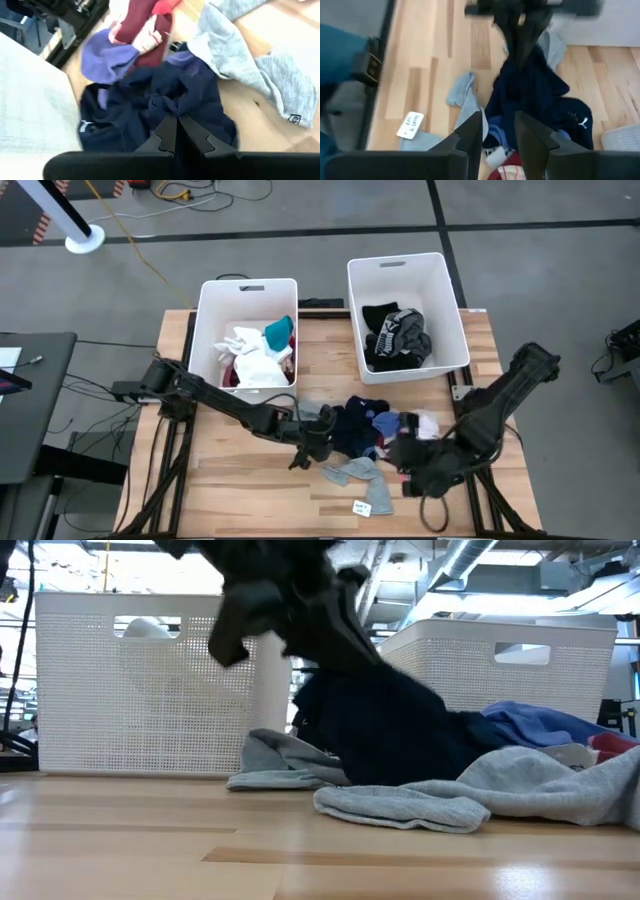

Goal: Sort clothes
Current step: Put the blue underwear into the right white bin

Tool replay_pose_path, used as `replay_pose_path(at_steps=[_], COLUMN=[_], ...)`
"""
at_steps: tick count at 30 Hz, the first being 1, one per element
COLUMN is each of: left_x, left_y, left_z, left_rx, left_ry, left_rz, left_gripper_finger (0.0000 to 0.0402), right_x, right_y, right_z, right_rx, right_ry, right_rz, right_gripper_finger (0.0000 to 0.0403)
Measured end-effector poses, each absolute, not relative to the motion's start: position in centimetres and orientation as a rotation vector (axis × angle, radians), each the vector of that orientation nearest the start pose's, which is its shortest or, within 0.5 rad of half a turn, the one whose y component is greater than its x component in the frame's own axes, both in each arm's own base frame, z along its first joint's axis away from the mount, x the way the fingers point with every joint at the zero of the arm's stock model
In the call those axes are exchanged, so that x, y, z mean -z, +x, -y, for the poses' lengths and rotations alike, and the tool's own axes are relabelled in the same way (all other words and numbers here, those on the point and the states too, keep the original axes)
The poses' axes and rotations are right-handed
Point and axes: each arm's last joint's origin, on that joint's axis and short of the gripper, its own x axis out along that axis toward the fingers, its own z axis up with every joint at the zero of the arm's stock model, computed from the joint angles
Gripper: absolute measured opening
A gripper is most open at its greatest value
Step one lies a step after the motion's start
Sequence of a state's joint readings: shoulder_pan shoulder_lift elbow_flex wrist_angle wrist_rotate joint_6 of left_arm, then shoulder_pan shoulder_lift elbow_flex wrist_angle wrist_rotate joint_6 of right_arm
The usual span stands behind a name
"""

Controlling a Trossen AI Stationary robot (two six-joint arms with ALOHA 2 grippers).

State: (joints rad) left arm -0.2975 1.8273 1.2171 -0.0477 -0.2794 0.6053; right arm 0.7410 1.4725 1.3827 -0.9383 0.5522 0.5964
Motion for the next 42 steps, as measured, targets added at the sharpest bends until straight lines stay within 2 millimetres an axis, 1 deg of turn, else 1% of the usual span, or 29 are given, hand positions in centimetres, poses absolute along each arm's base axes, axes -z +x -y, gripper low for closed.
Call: replay_pose_path(at_steps=[3, 6, 9, 11, 13, 17, 20, 24, 29, 32, 37, 39, 42], left_x=[-22.6, -24.3, -25.7, -26.7, -27.6, -28.9, -29.6, -30.1, -31.2, -32.9, -36.7, -37.6, -37.9], left_y=[37.3, 36.4, 35.6, 35.1, 34.6, 33.9, 33.5, 33.1, 32.5, 32.1, 30.7, 30.2, 29.9], left_z=[10.9, 10.9, 10.8, 10.7, 10.5, 10.3, 10.2, 10.0, 9.8, 9.7, 9.3, 9.2, 9.2], left_rx=[0.211, 0.209, 0.196, 0.188, 0.184, 0.174, 0.173, 0.172, 0.169, 0.157, 0.117, 0.136, 0.162], left_ry=[0.774, 0.767, 0.766, 0.762, 0.758, 0.75, 0.761, 0.77, 0.791, 0.783, 0.746, 0.732, 0.719], left_rz=[-0.603, -0.579, -0.559, -0.539, -0.52, -0.488, -0.471, -0.461, -0.428, -0.39, -0.264, -0.224, -0.205], left_gripper_finger=[0.0001, 0.0001, 0.0001, 0.0001, 0.0001, 0.0, 0.0, 0.0, 0.0, 0.0, 0.0, 0.0, 0.0], right_x=[-30.7, -29.0, -27.4, -26.5, -25.7, -24.6, -24.5, -24.9, -25.3, -25.6, -25.6, -25.7, -25.8], right_y=[23.6, 24.6, 25.5, 26.2, 27.0, 28.0, 28.2, 28.3, 29.2, 29.6, 29.6, 29.6, 29.6], right_z=[-19.4, -20.1, -20.4, -20.5, -20.4, -20.3, -20.2, -20.0, -20.6, -20.8, -20.8, -20.8, -20.7], right_rx=[0.115, 0.153, 0.201, 0.222, 0.25, 0.31, 0.367, 0.451, 0.406, 0.383, 0.39, 0.406, 0.44], right_ry=[-0.107, -0.146, -0.18, -0.191, -0.2, -0.23, -0.26, -0.273, -0.276, -0.281, -0.286, -0.292, -0.304], right_rz=[-0.849, -0.873, -0.894, -0.907, -0.905, -0.877, -0.834, -0.738, -0.671, -0.643, -0.636, -0.624, -0.597], right_gripper_finger=[0.015, 0.0187, 0.0227, 0.0247, 0.0257, 0.026, 0.026, 0.026, 0.026, 0.026, 0.026, 0.026, 0.026])
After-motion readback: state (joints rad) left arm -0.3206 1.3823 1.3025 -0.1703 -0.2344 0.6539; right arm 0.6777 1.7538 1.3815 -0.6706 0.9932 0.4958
